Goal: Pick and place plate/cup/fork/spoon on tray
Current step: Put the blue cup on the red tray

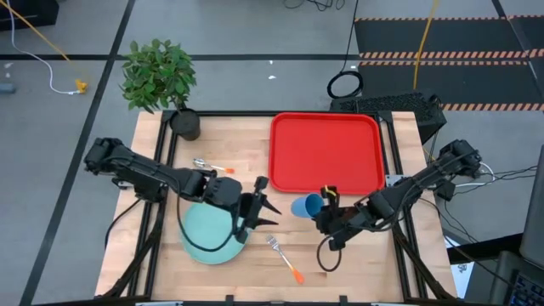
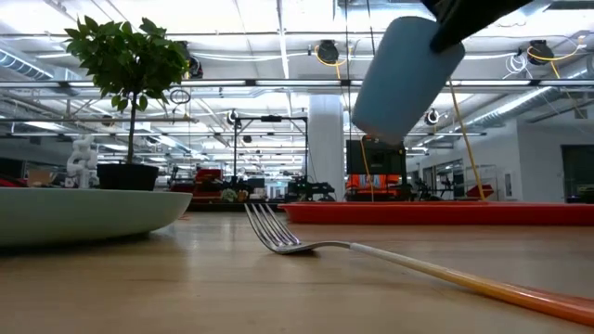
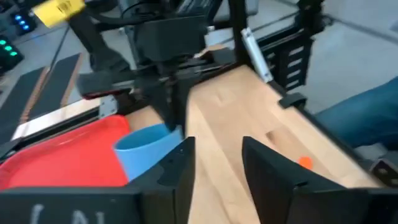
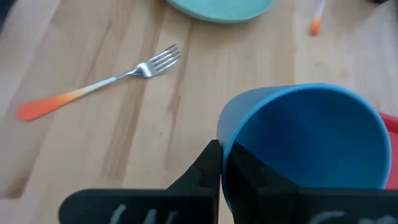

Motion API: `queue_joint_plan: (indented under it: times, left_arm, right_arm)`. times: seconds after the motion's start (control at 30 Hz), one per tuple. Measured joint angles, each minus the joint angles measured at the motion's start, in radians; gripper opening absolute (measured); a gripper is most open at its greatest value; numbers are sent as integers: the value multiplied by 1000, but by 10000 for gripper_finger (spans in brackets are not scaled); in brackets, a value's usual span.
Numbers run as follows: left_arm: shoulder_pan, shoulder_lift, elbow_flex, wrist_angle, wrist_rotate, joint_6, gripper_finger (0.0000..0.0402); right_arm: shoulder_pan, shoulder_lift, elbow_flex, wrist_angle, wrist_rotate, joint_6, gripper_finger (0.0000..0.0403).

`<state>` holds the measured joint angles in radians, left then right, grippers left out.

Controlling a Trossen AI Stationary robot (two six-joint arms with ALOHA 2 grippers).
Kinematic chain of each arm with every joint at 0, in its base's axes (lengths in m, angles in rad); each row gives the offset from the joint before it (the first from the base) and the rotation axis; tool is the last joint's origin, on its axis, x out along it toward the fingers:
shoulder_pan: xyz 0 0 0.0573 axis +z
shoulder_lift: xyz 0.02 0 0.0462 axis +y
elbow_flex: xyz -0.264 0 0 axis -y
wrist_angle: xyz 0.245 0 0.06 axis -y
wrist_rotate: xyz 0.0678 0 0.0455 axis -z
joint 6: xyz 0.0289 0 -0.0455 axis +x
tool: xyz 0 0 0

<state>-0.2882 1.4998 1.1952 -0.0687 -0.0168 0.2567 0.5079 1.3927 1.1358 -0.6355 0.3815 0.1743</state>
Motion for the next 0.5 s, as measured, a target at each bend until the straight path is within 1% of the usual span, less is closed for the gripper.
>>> queue_joint_plan:
  times: [0.13,0.2,0.3,0.37,0.5]
  left_arm:
    - [-1,70,80,-23,-22,-23,148]
    - [-8,116,125,-42,-23,-11,148]
    - [-23,176,182,-118,-24,16,146]
    - [-34,209,212,-138,-25,36,146]
    - [-48,267,249,-142,-30,85,148]
  right_arm:
    - [-12,34,-1,35,-66,-39,0]
    - [-15,51,-1,57,-119,-79,0]
    - [-21,75,-2,94,-180,-143,0]
    - [-25,85,-2,105,-203,-170,0]
    - [-29,91,-2,128,-205,-231,0]
